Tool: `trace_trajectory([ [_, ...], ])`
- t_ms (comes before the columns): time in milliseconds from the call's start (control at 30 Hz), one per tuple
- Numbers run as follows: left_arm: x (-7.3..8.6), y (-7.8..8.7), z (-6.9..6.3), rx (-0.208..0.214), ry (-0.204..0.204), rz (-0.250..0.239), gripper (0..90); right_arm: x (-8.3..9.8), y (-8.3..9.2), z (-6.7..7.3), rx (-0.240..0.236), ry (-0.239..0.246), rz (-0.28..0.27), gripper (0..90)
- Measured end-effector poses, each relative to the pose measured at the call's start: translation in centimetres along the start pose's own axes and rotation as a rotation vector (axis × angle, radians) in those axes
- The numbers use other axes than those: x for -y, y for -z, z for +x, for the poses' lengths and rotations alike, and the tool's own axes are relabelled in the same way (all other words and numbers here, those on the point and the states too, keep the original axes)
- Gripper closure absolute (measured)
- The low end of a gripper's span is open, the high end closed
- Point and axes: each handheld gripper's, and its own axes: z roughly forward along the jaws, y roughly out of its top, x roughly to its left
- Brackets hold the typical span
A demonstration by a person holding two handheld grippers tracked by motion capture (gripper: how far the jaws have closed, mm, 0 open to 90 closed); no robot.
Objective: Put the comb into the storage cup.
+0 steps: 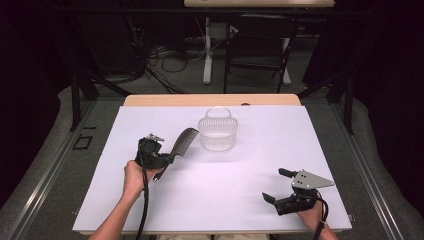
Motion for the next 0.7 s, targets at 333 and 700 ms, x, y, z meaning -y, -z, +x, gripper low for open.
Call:
trace_trajectory([
  [333,0.8,0.4,0.2,-0.010,0.010,-0.079,72.4,0.0,0.0,0.0,0.003,-0.001,-0.001,0.1],
  [700,1.9,0.7,0.3,-0.003,0.011,-0.212,72.5,0.0,0.0,-0.1,0.004,-0.004,0.004,0.1],
])
